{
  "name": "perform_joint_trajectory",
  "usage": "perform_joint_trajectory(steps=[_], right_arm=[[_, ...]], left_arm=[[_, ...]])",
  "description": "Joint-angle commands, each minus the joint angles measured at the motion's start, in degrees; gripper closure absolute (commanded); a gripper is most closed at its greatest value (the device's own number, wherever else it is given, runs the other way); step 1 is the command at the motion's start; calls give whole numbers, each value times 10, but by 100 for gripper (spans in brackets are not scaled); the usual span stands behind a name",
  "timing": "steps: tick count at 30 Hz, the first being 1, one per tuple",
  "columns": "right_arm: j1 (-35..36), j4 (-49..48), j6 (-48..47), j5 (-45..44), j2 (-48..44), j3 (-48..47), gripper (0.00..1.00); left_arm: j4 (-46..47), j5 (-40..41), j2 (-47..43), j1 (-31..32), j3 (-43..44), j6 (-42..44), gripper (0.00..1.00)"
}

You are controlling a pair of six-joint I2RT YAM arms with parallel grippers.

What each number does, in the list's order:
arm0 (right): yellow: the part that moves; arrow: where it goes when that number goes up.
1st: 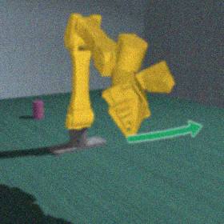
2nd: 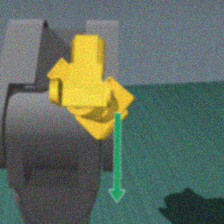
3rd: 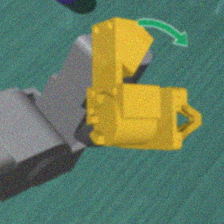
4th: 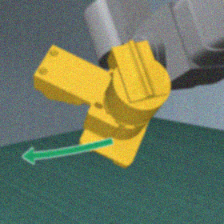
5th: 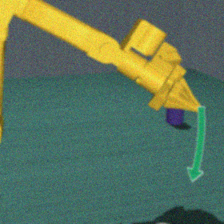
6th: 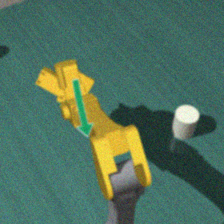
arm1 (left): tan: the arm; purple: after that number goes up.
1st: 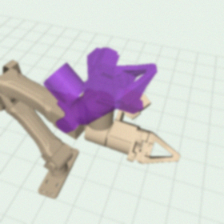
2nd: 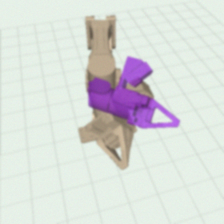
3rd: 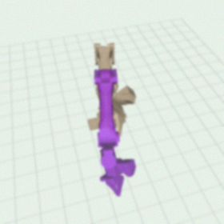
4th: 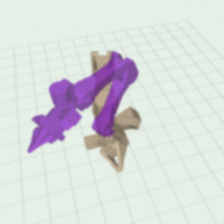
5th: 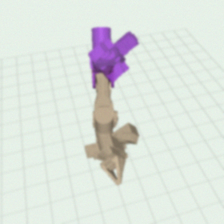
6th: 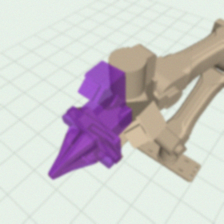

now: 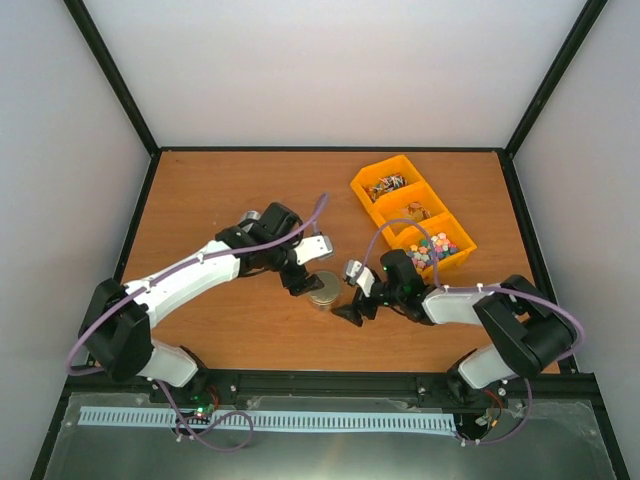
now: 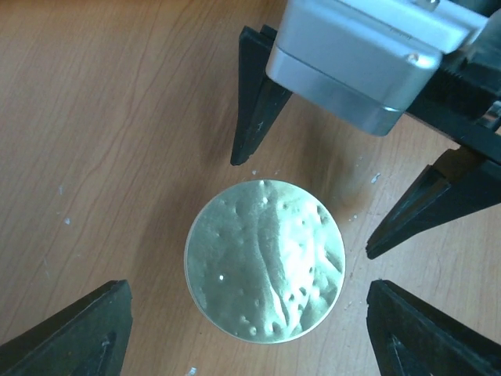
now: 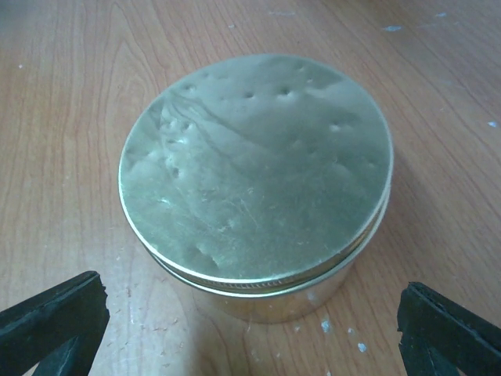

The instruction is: Pack the candies

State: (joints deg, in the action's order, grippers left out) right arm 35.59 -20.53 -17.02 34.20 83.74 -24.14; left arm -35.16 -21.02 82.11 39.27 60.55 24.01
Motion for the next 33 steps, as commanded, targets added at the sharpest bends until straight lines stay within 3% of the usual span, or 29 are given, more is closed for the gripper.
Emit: perform_joint_trajectory(steps=[1, 8, 15, 19, 21, 26, 33], right_arm=[[21, -91, -26, -15, 36, 10, 0], [45, -211, -8, -38, 106, 19, 0], [54, -286, -1, -29, 149, 15, 17], [54, -313, 7, -25, 177, 4, 16], [54, -325, 15, -24, 187, 3, 14], [63, -356, 32, -38, 204, 8, 9], [75, -421, 51, -56, 240, 13, 13]], left_arm=[[21, -9, -29, -3, -21, 23, 18], [30, -15, -66, -3, -63, 46, 23], [45, -20, -91, -3, -99, 71, 30], [46, -9, -90, -3, -106, 82, 31], [53, 0, -91, -3, -111, 82, 28], [57, 8, -84, 9, -115, 94, 11], [117, 66, -44, 44, -117, 68, 6]])
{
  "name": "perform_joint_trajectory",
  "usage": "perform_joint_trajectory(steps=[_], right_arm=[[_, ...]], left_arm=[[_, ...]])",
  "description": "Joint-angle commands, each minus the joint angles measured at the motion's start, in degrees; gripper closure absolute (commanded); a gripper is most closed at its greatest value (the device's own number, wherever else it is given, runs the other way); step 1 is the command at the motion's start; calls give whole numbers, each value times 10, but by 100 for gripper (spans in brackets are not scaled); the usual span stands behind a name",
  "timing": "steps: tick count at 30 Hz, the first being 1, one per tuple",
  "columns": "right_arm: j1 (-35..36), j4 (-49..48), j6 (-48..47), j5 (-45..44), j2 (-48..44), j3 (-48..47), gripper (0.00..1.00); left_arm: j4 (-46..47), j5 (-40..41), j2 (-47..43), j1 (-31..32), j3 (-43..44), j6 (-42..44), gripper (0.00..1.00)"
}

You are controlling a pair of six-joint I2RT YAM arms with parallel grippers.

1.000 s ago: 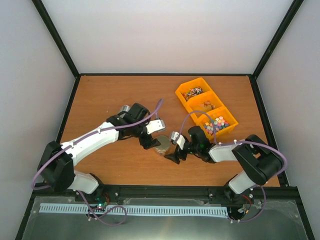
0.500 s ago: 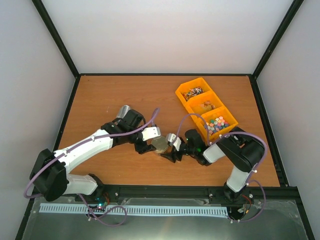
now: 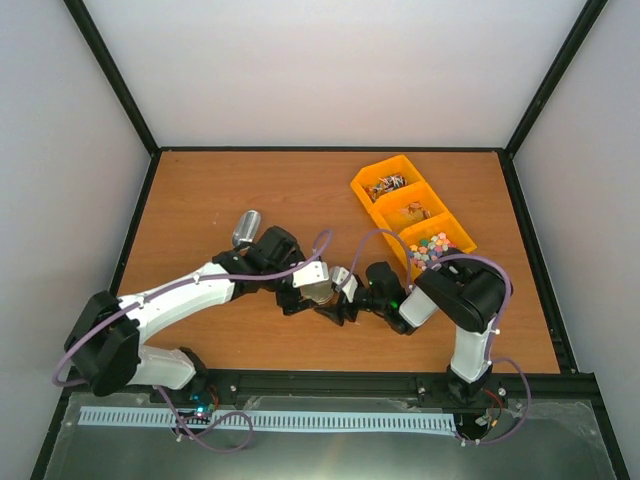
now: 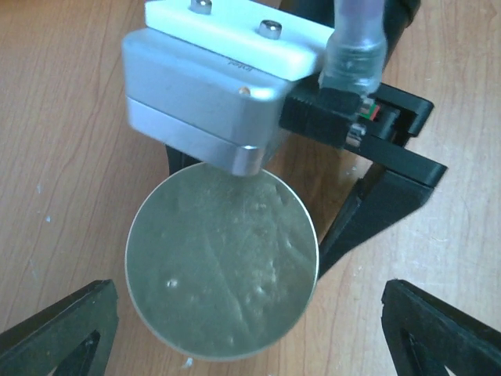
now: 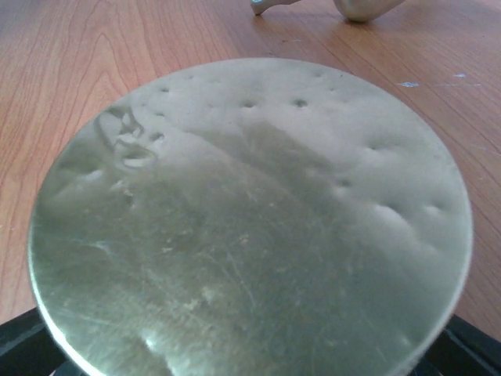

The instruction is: Pack the candies

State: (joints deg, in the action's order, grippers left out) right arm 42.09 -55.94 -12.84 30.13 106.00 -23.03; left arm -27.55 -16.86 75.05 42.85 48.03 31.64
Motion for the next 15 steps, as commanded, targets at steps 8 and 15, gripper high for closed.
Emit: perform_joint_trajectory(steps=[8, 15], right_arm=[[11, -73, 14, -17, 25, 4, 22], [11, -71, 17, -11, 28, 5, 28]], left_arm=[[60, 21, 61, 11, 10, -13, 9], [77, 27, 41, 10, -9, 8, 13]])
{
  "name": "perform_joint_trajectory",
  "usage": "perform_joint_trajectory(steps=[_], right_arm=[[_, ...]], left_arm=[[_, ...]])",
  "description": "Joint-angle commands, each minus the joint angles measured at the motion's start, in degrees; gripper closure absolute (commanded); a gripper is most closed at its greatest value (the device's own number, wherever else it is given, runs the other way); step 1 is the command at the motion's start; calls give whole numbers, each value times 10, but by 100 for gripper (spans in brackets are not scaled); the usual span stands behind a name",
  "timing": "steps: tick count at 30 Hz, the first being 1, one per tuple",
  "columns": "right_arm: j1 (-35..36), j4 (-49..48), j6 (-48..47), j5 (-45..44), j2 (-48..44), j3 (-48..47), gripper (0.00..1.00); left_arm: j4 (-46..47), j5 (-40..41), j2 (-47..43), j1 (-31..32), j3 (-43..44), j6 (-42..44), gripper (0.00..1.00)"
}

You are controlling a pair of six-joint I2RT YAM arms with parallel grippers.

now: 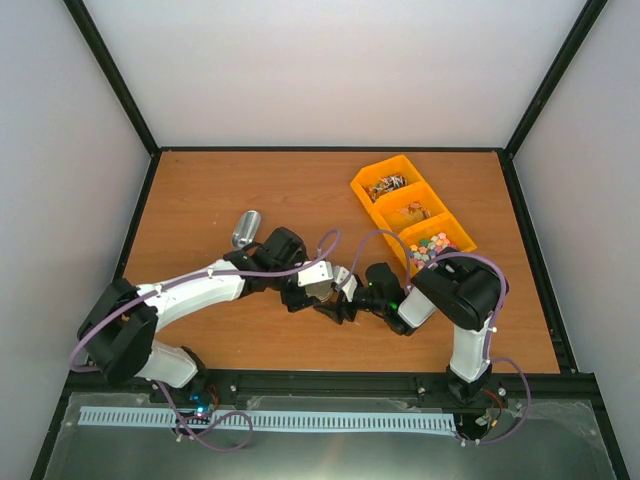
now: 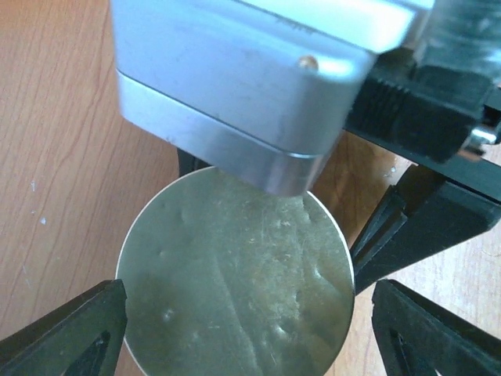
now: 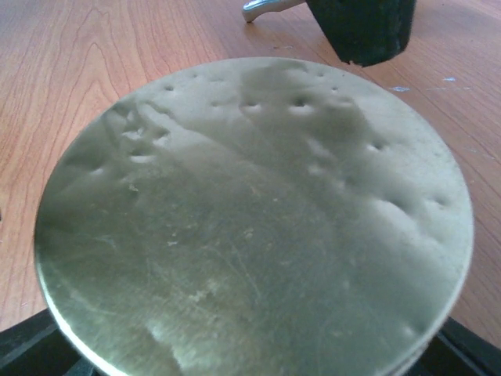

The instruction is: Pack the candies

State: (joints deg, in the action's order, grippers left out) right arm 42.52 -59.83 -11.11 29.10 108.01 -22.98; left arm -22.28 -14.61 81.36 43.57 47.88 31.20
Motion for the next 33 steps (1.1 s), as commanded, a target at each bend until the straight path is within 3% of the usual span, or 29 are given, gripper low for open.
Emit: perform_joint_trajectory(steps=[1, 5, 10, 18, 24, 33], right_arm=[[6, -32, 0, 0, 9, 5, 29], [7, -31, 3, 2, 15, 3, 31], [6, -27, 3, 4, 16, 4, 34], [6, -15, 1, 11, 17, 0, 38], [6, -10, -3, 19, 17, 0, 44], [6, -7, -15, 29, 18, 6, 52]], left_arm=[[23, -3, -39, 3, -12, 23, 14], [-21, -45, -48, 3, -6, 74, 25], [12, -57, -47, 13, -30, 109, 38], [81, -8, -26, 32, -47, 145, 55], [79, 23, -14, 32, -55, 174, 69], [55, 56, -46, 25, -86, 220, 78]])
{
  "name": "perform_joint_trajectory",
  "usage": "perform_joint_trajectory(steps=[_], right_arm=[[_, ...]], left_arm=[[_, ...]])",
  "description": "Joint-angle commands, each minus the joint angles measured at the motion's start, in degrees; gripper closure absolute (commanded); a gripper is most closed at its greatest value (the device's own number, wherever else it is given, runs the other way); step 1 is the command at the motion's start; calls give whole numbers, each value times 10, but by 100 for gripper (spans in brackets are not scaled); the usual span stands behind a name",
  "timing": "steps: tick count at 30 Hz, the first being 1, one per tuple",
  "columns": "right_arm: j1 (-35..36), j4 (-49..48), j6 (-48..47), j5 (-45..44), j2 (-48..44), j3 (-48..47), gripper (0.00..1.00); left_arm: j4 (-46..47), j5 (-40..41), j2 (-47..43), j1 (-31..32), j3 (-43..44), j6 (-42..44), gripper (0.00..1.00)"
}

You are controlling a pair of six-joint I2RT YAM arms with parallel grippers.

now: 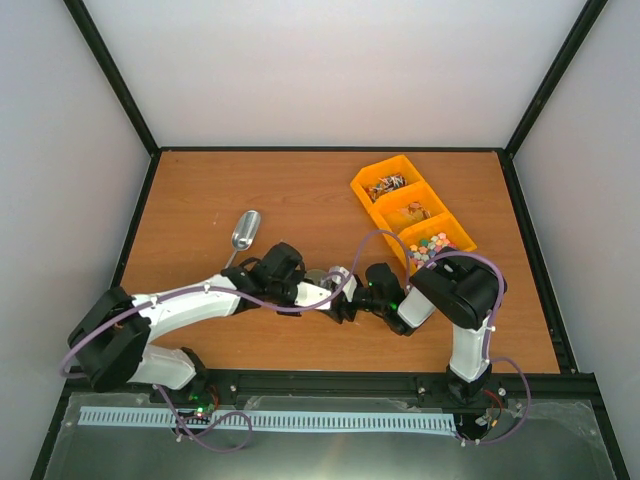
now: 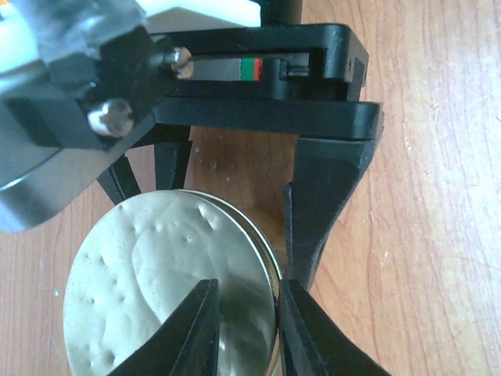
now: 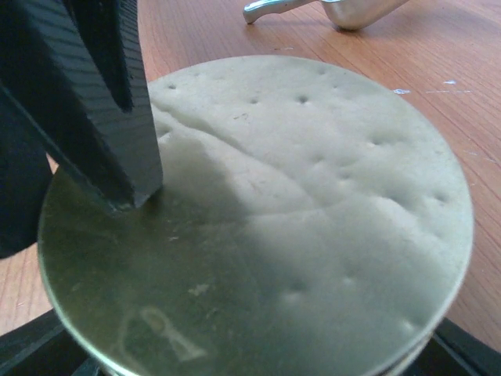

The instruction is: Pack the candies

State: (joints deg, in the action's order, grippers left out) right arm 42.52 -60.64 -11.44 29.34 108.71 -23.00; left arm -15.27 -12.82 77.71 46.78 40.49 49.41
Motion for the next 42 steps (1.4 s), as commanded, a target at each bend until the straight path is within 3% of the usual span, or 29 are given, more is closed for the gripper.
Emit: perform_joint_trajectory(steps=[1, 13, 15, 19, 23, 33, 42], right_arm=[[6, 2, -11, 27, 10, 7, 53], [5, 19, -16, 32, 5, 10, 62], [5, 19, -11, 28, 4, 8, 62], [5, 19, -1, 20, 4, 6, 63], [5, 19, 8, 12, 8, 3, 63], [5, 23, 12, 9, 11, -1, 63], [5, 25, 14, 10, 13, -4, 63]], left_arm=[[-17, 38, -11, -11, -13, 39, 78], [-29, 32, -38, -67, -17, 49, 77], [-53, 16, -43, -68, -3, 23, 64], [-90, -40, -48, -68, 27, -62, 26], [-56, -49, -45, -64, 23, -140, 13], [0, -16, 6, -42, 37, -204, 6], [10, -29, 43, -42, 67, -229, 9]])
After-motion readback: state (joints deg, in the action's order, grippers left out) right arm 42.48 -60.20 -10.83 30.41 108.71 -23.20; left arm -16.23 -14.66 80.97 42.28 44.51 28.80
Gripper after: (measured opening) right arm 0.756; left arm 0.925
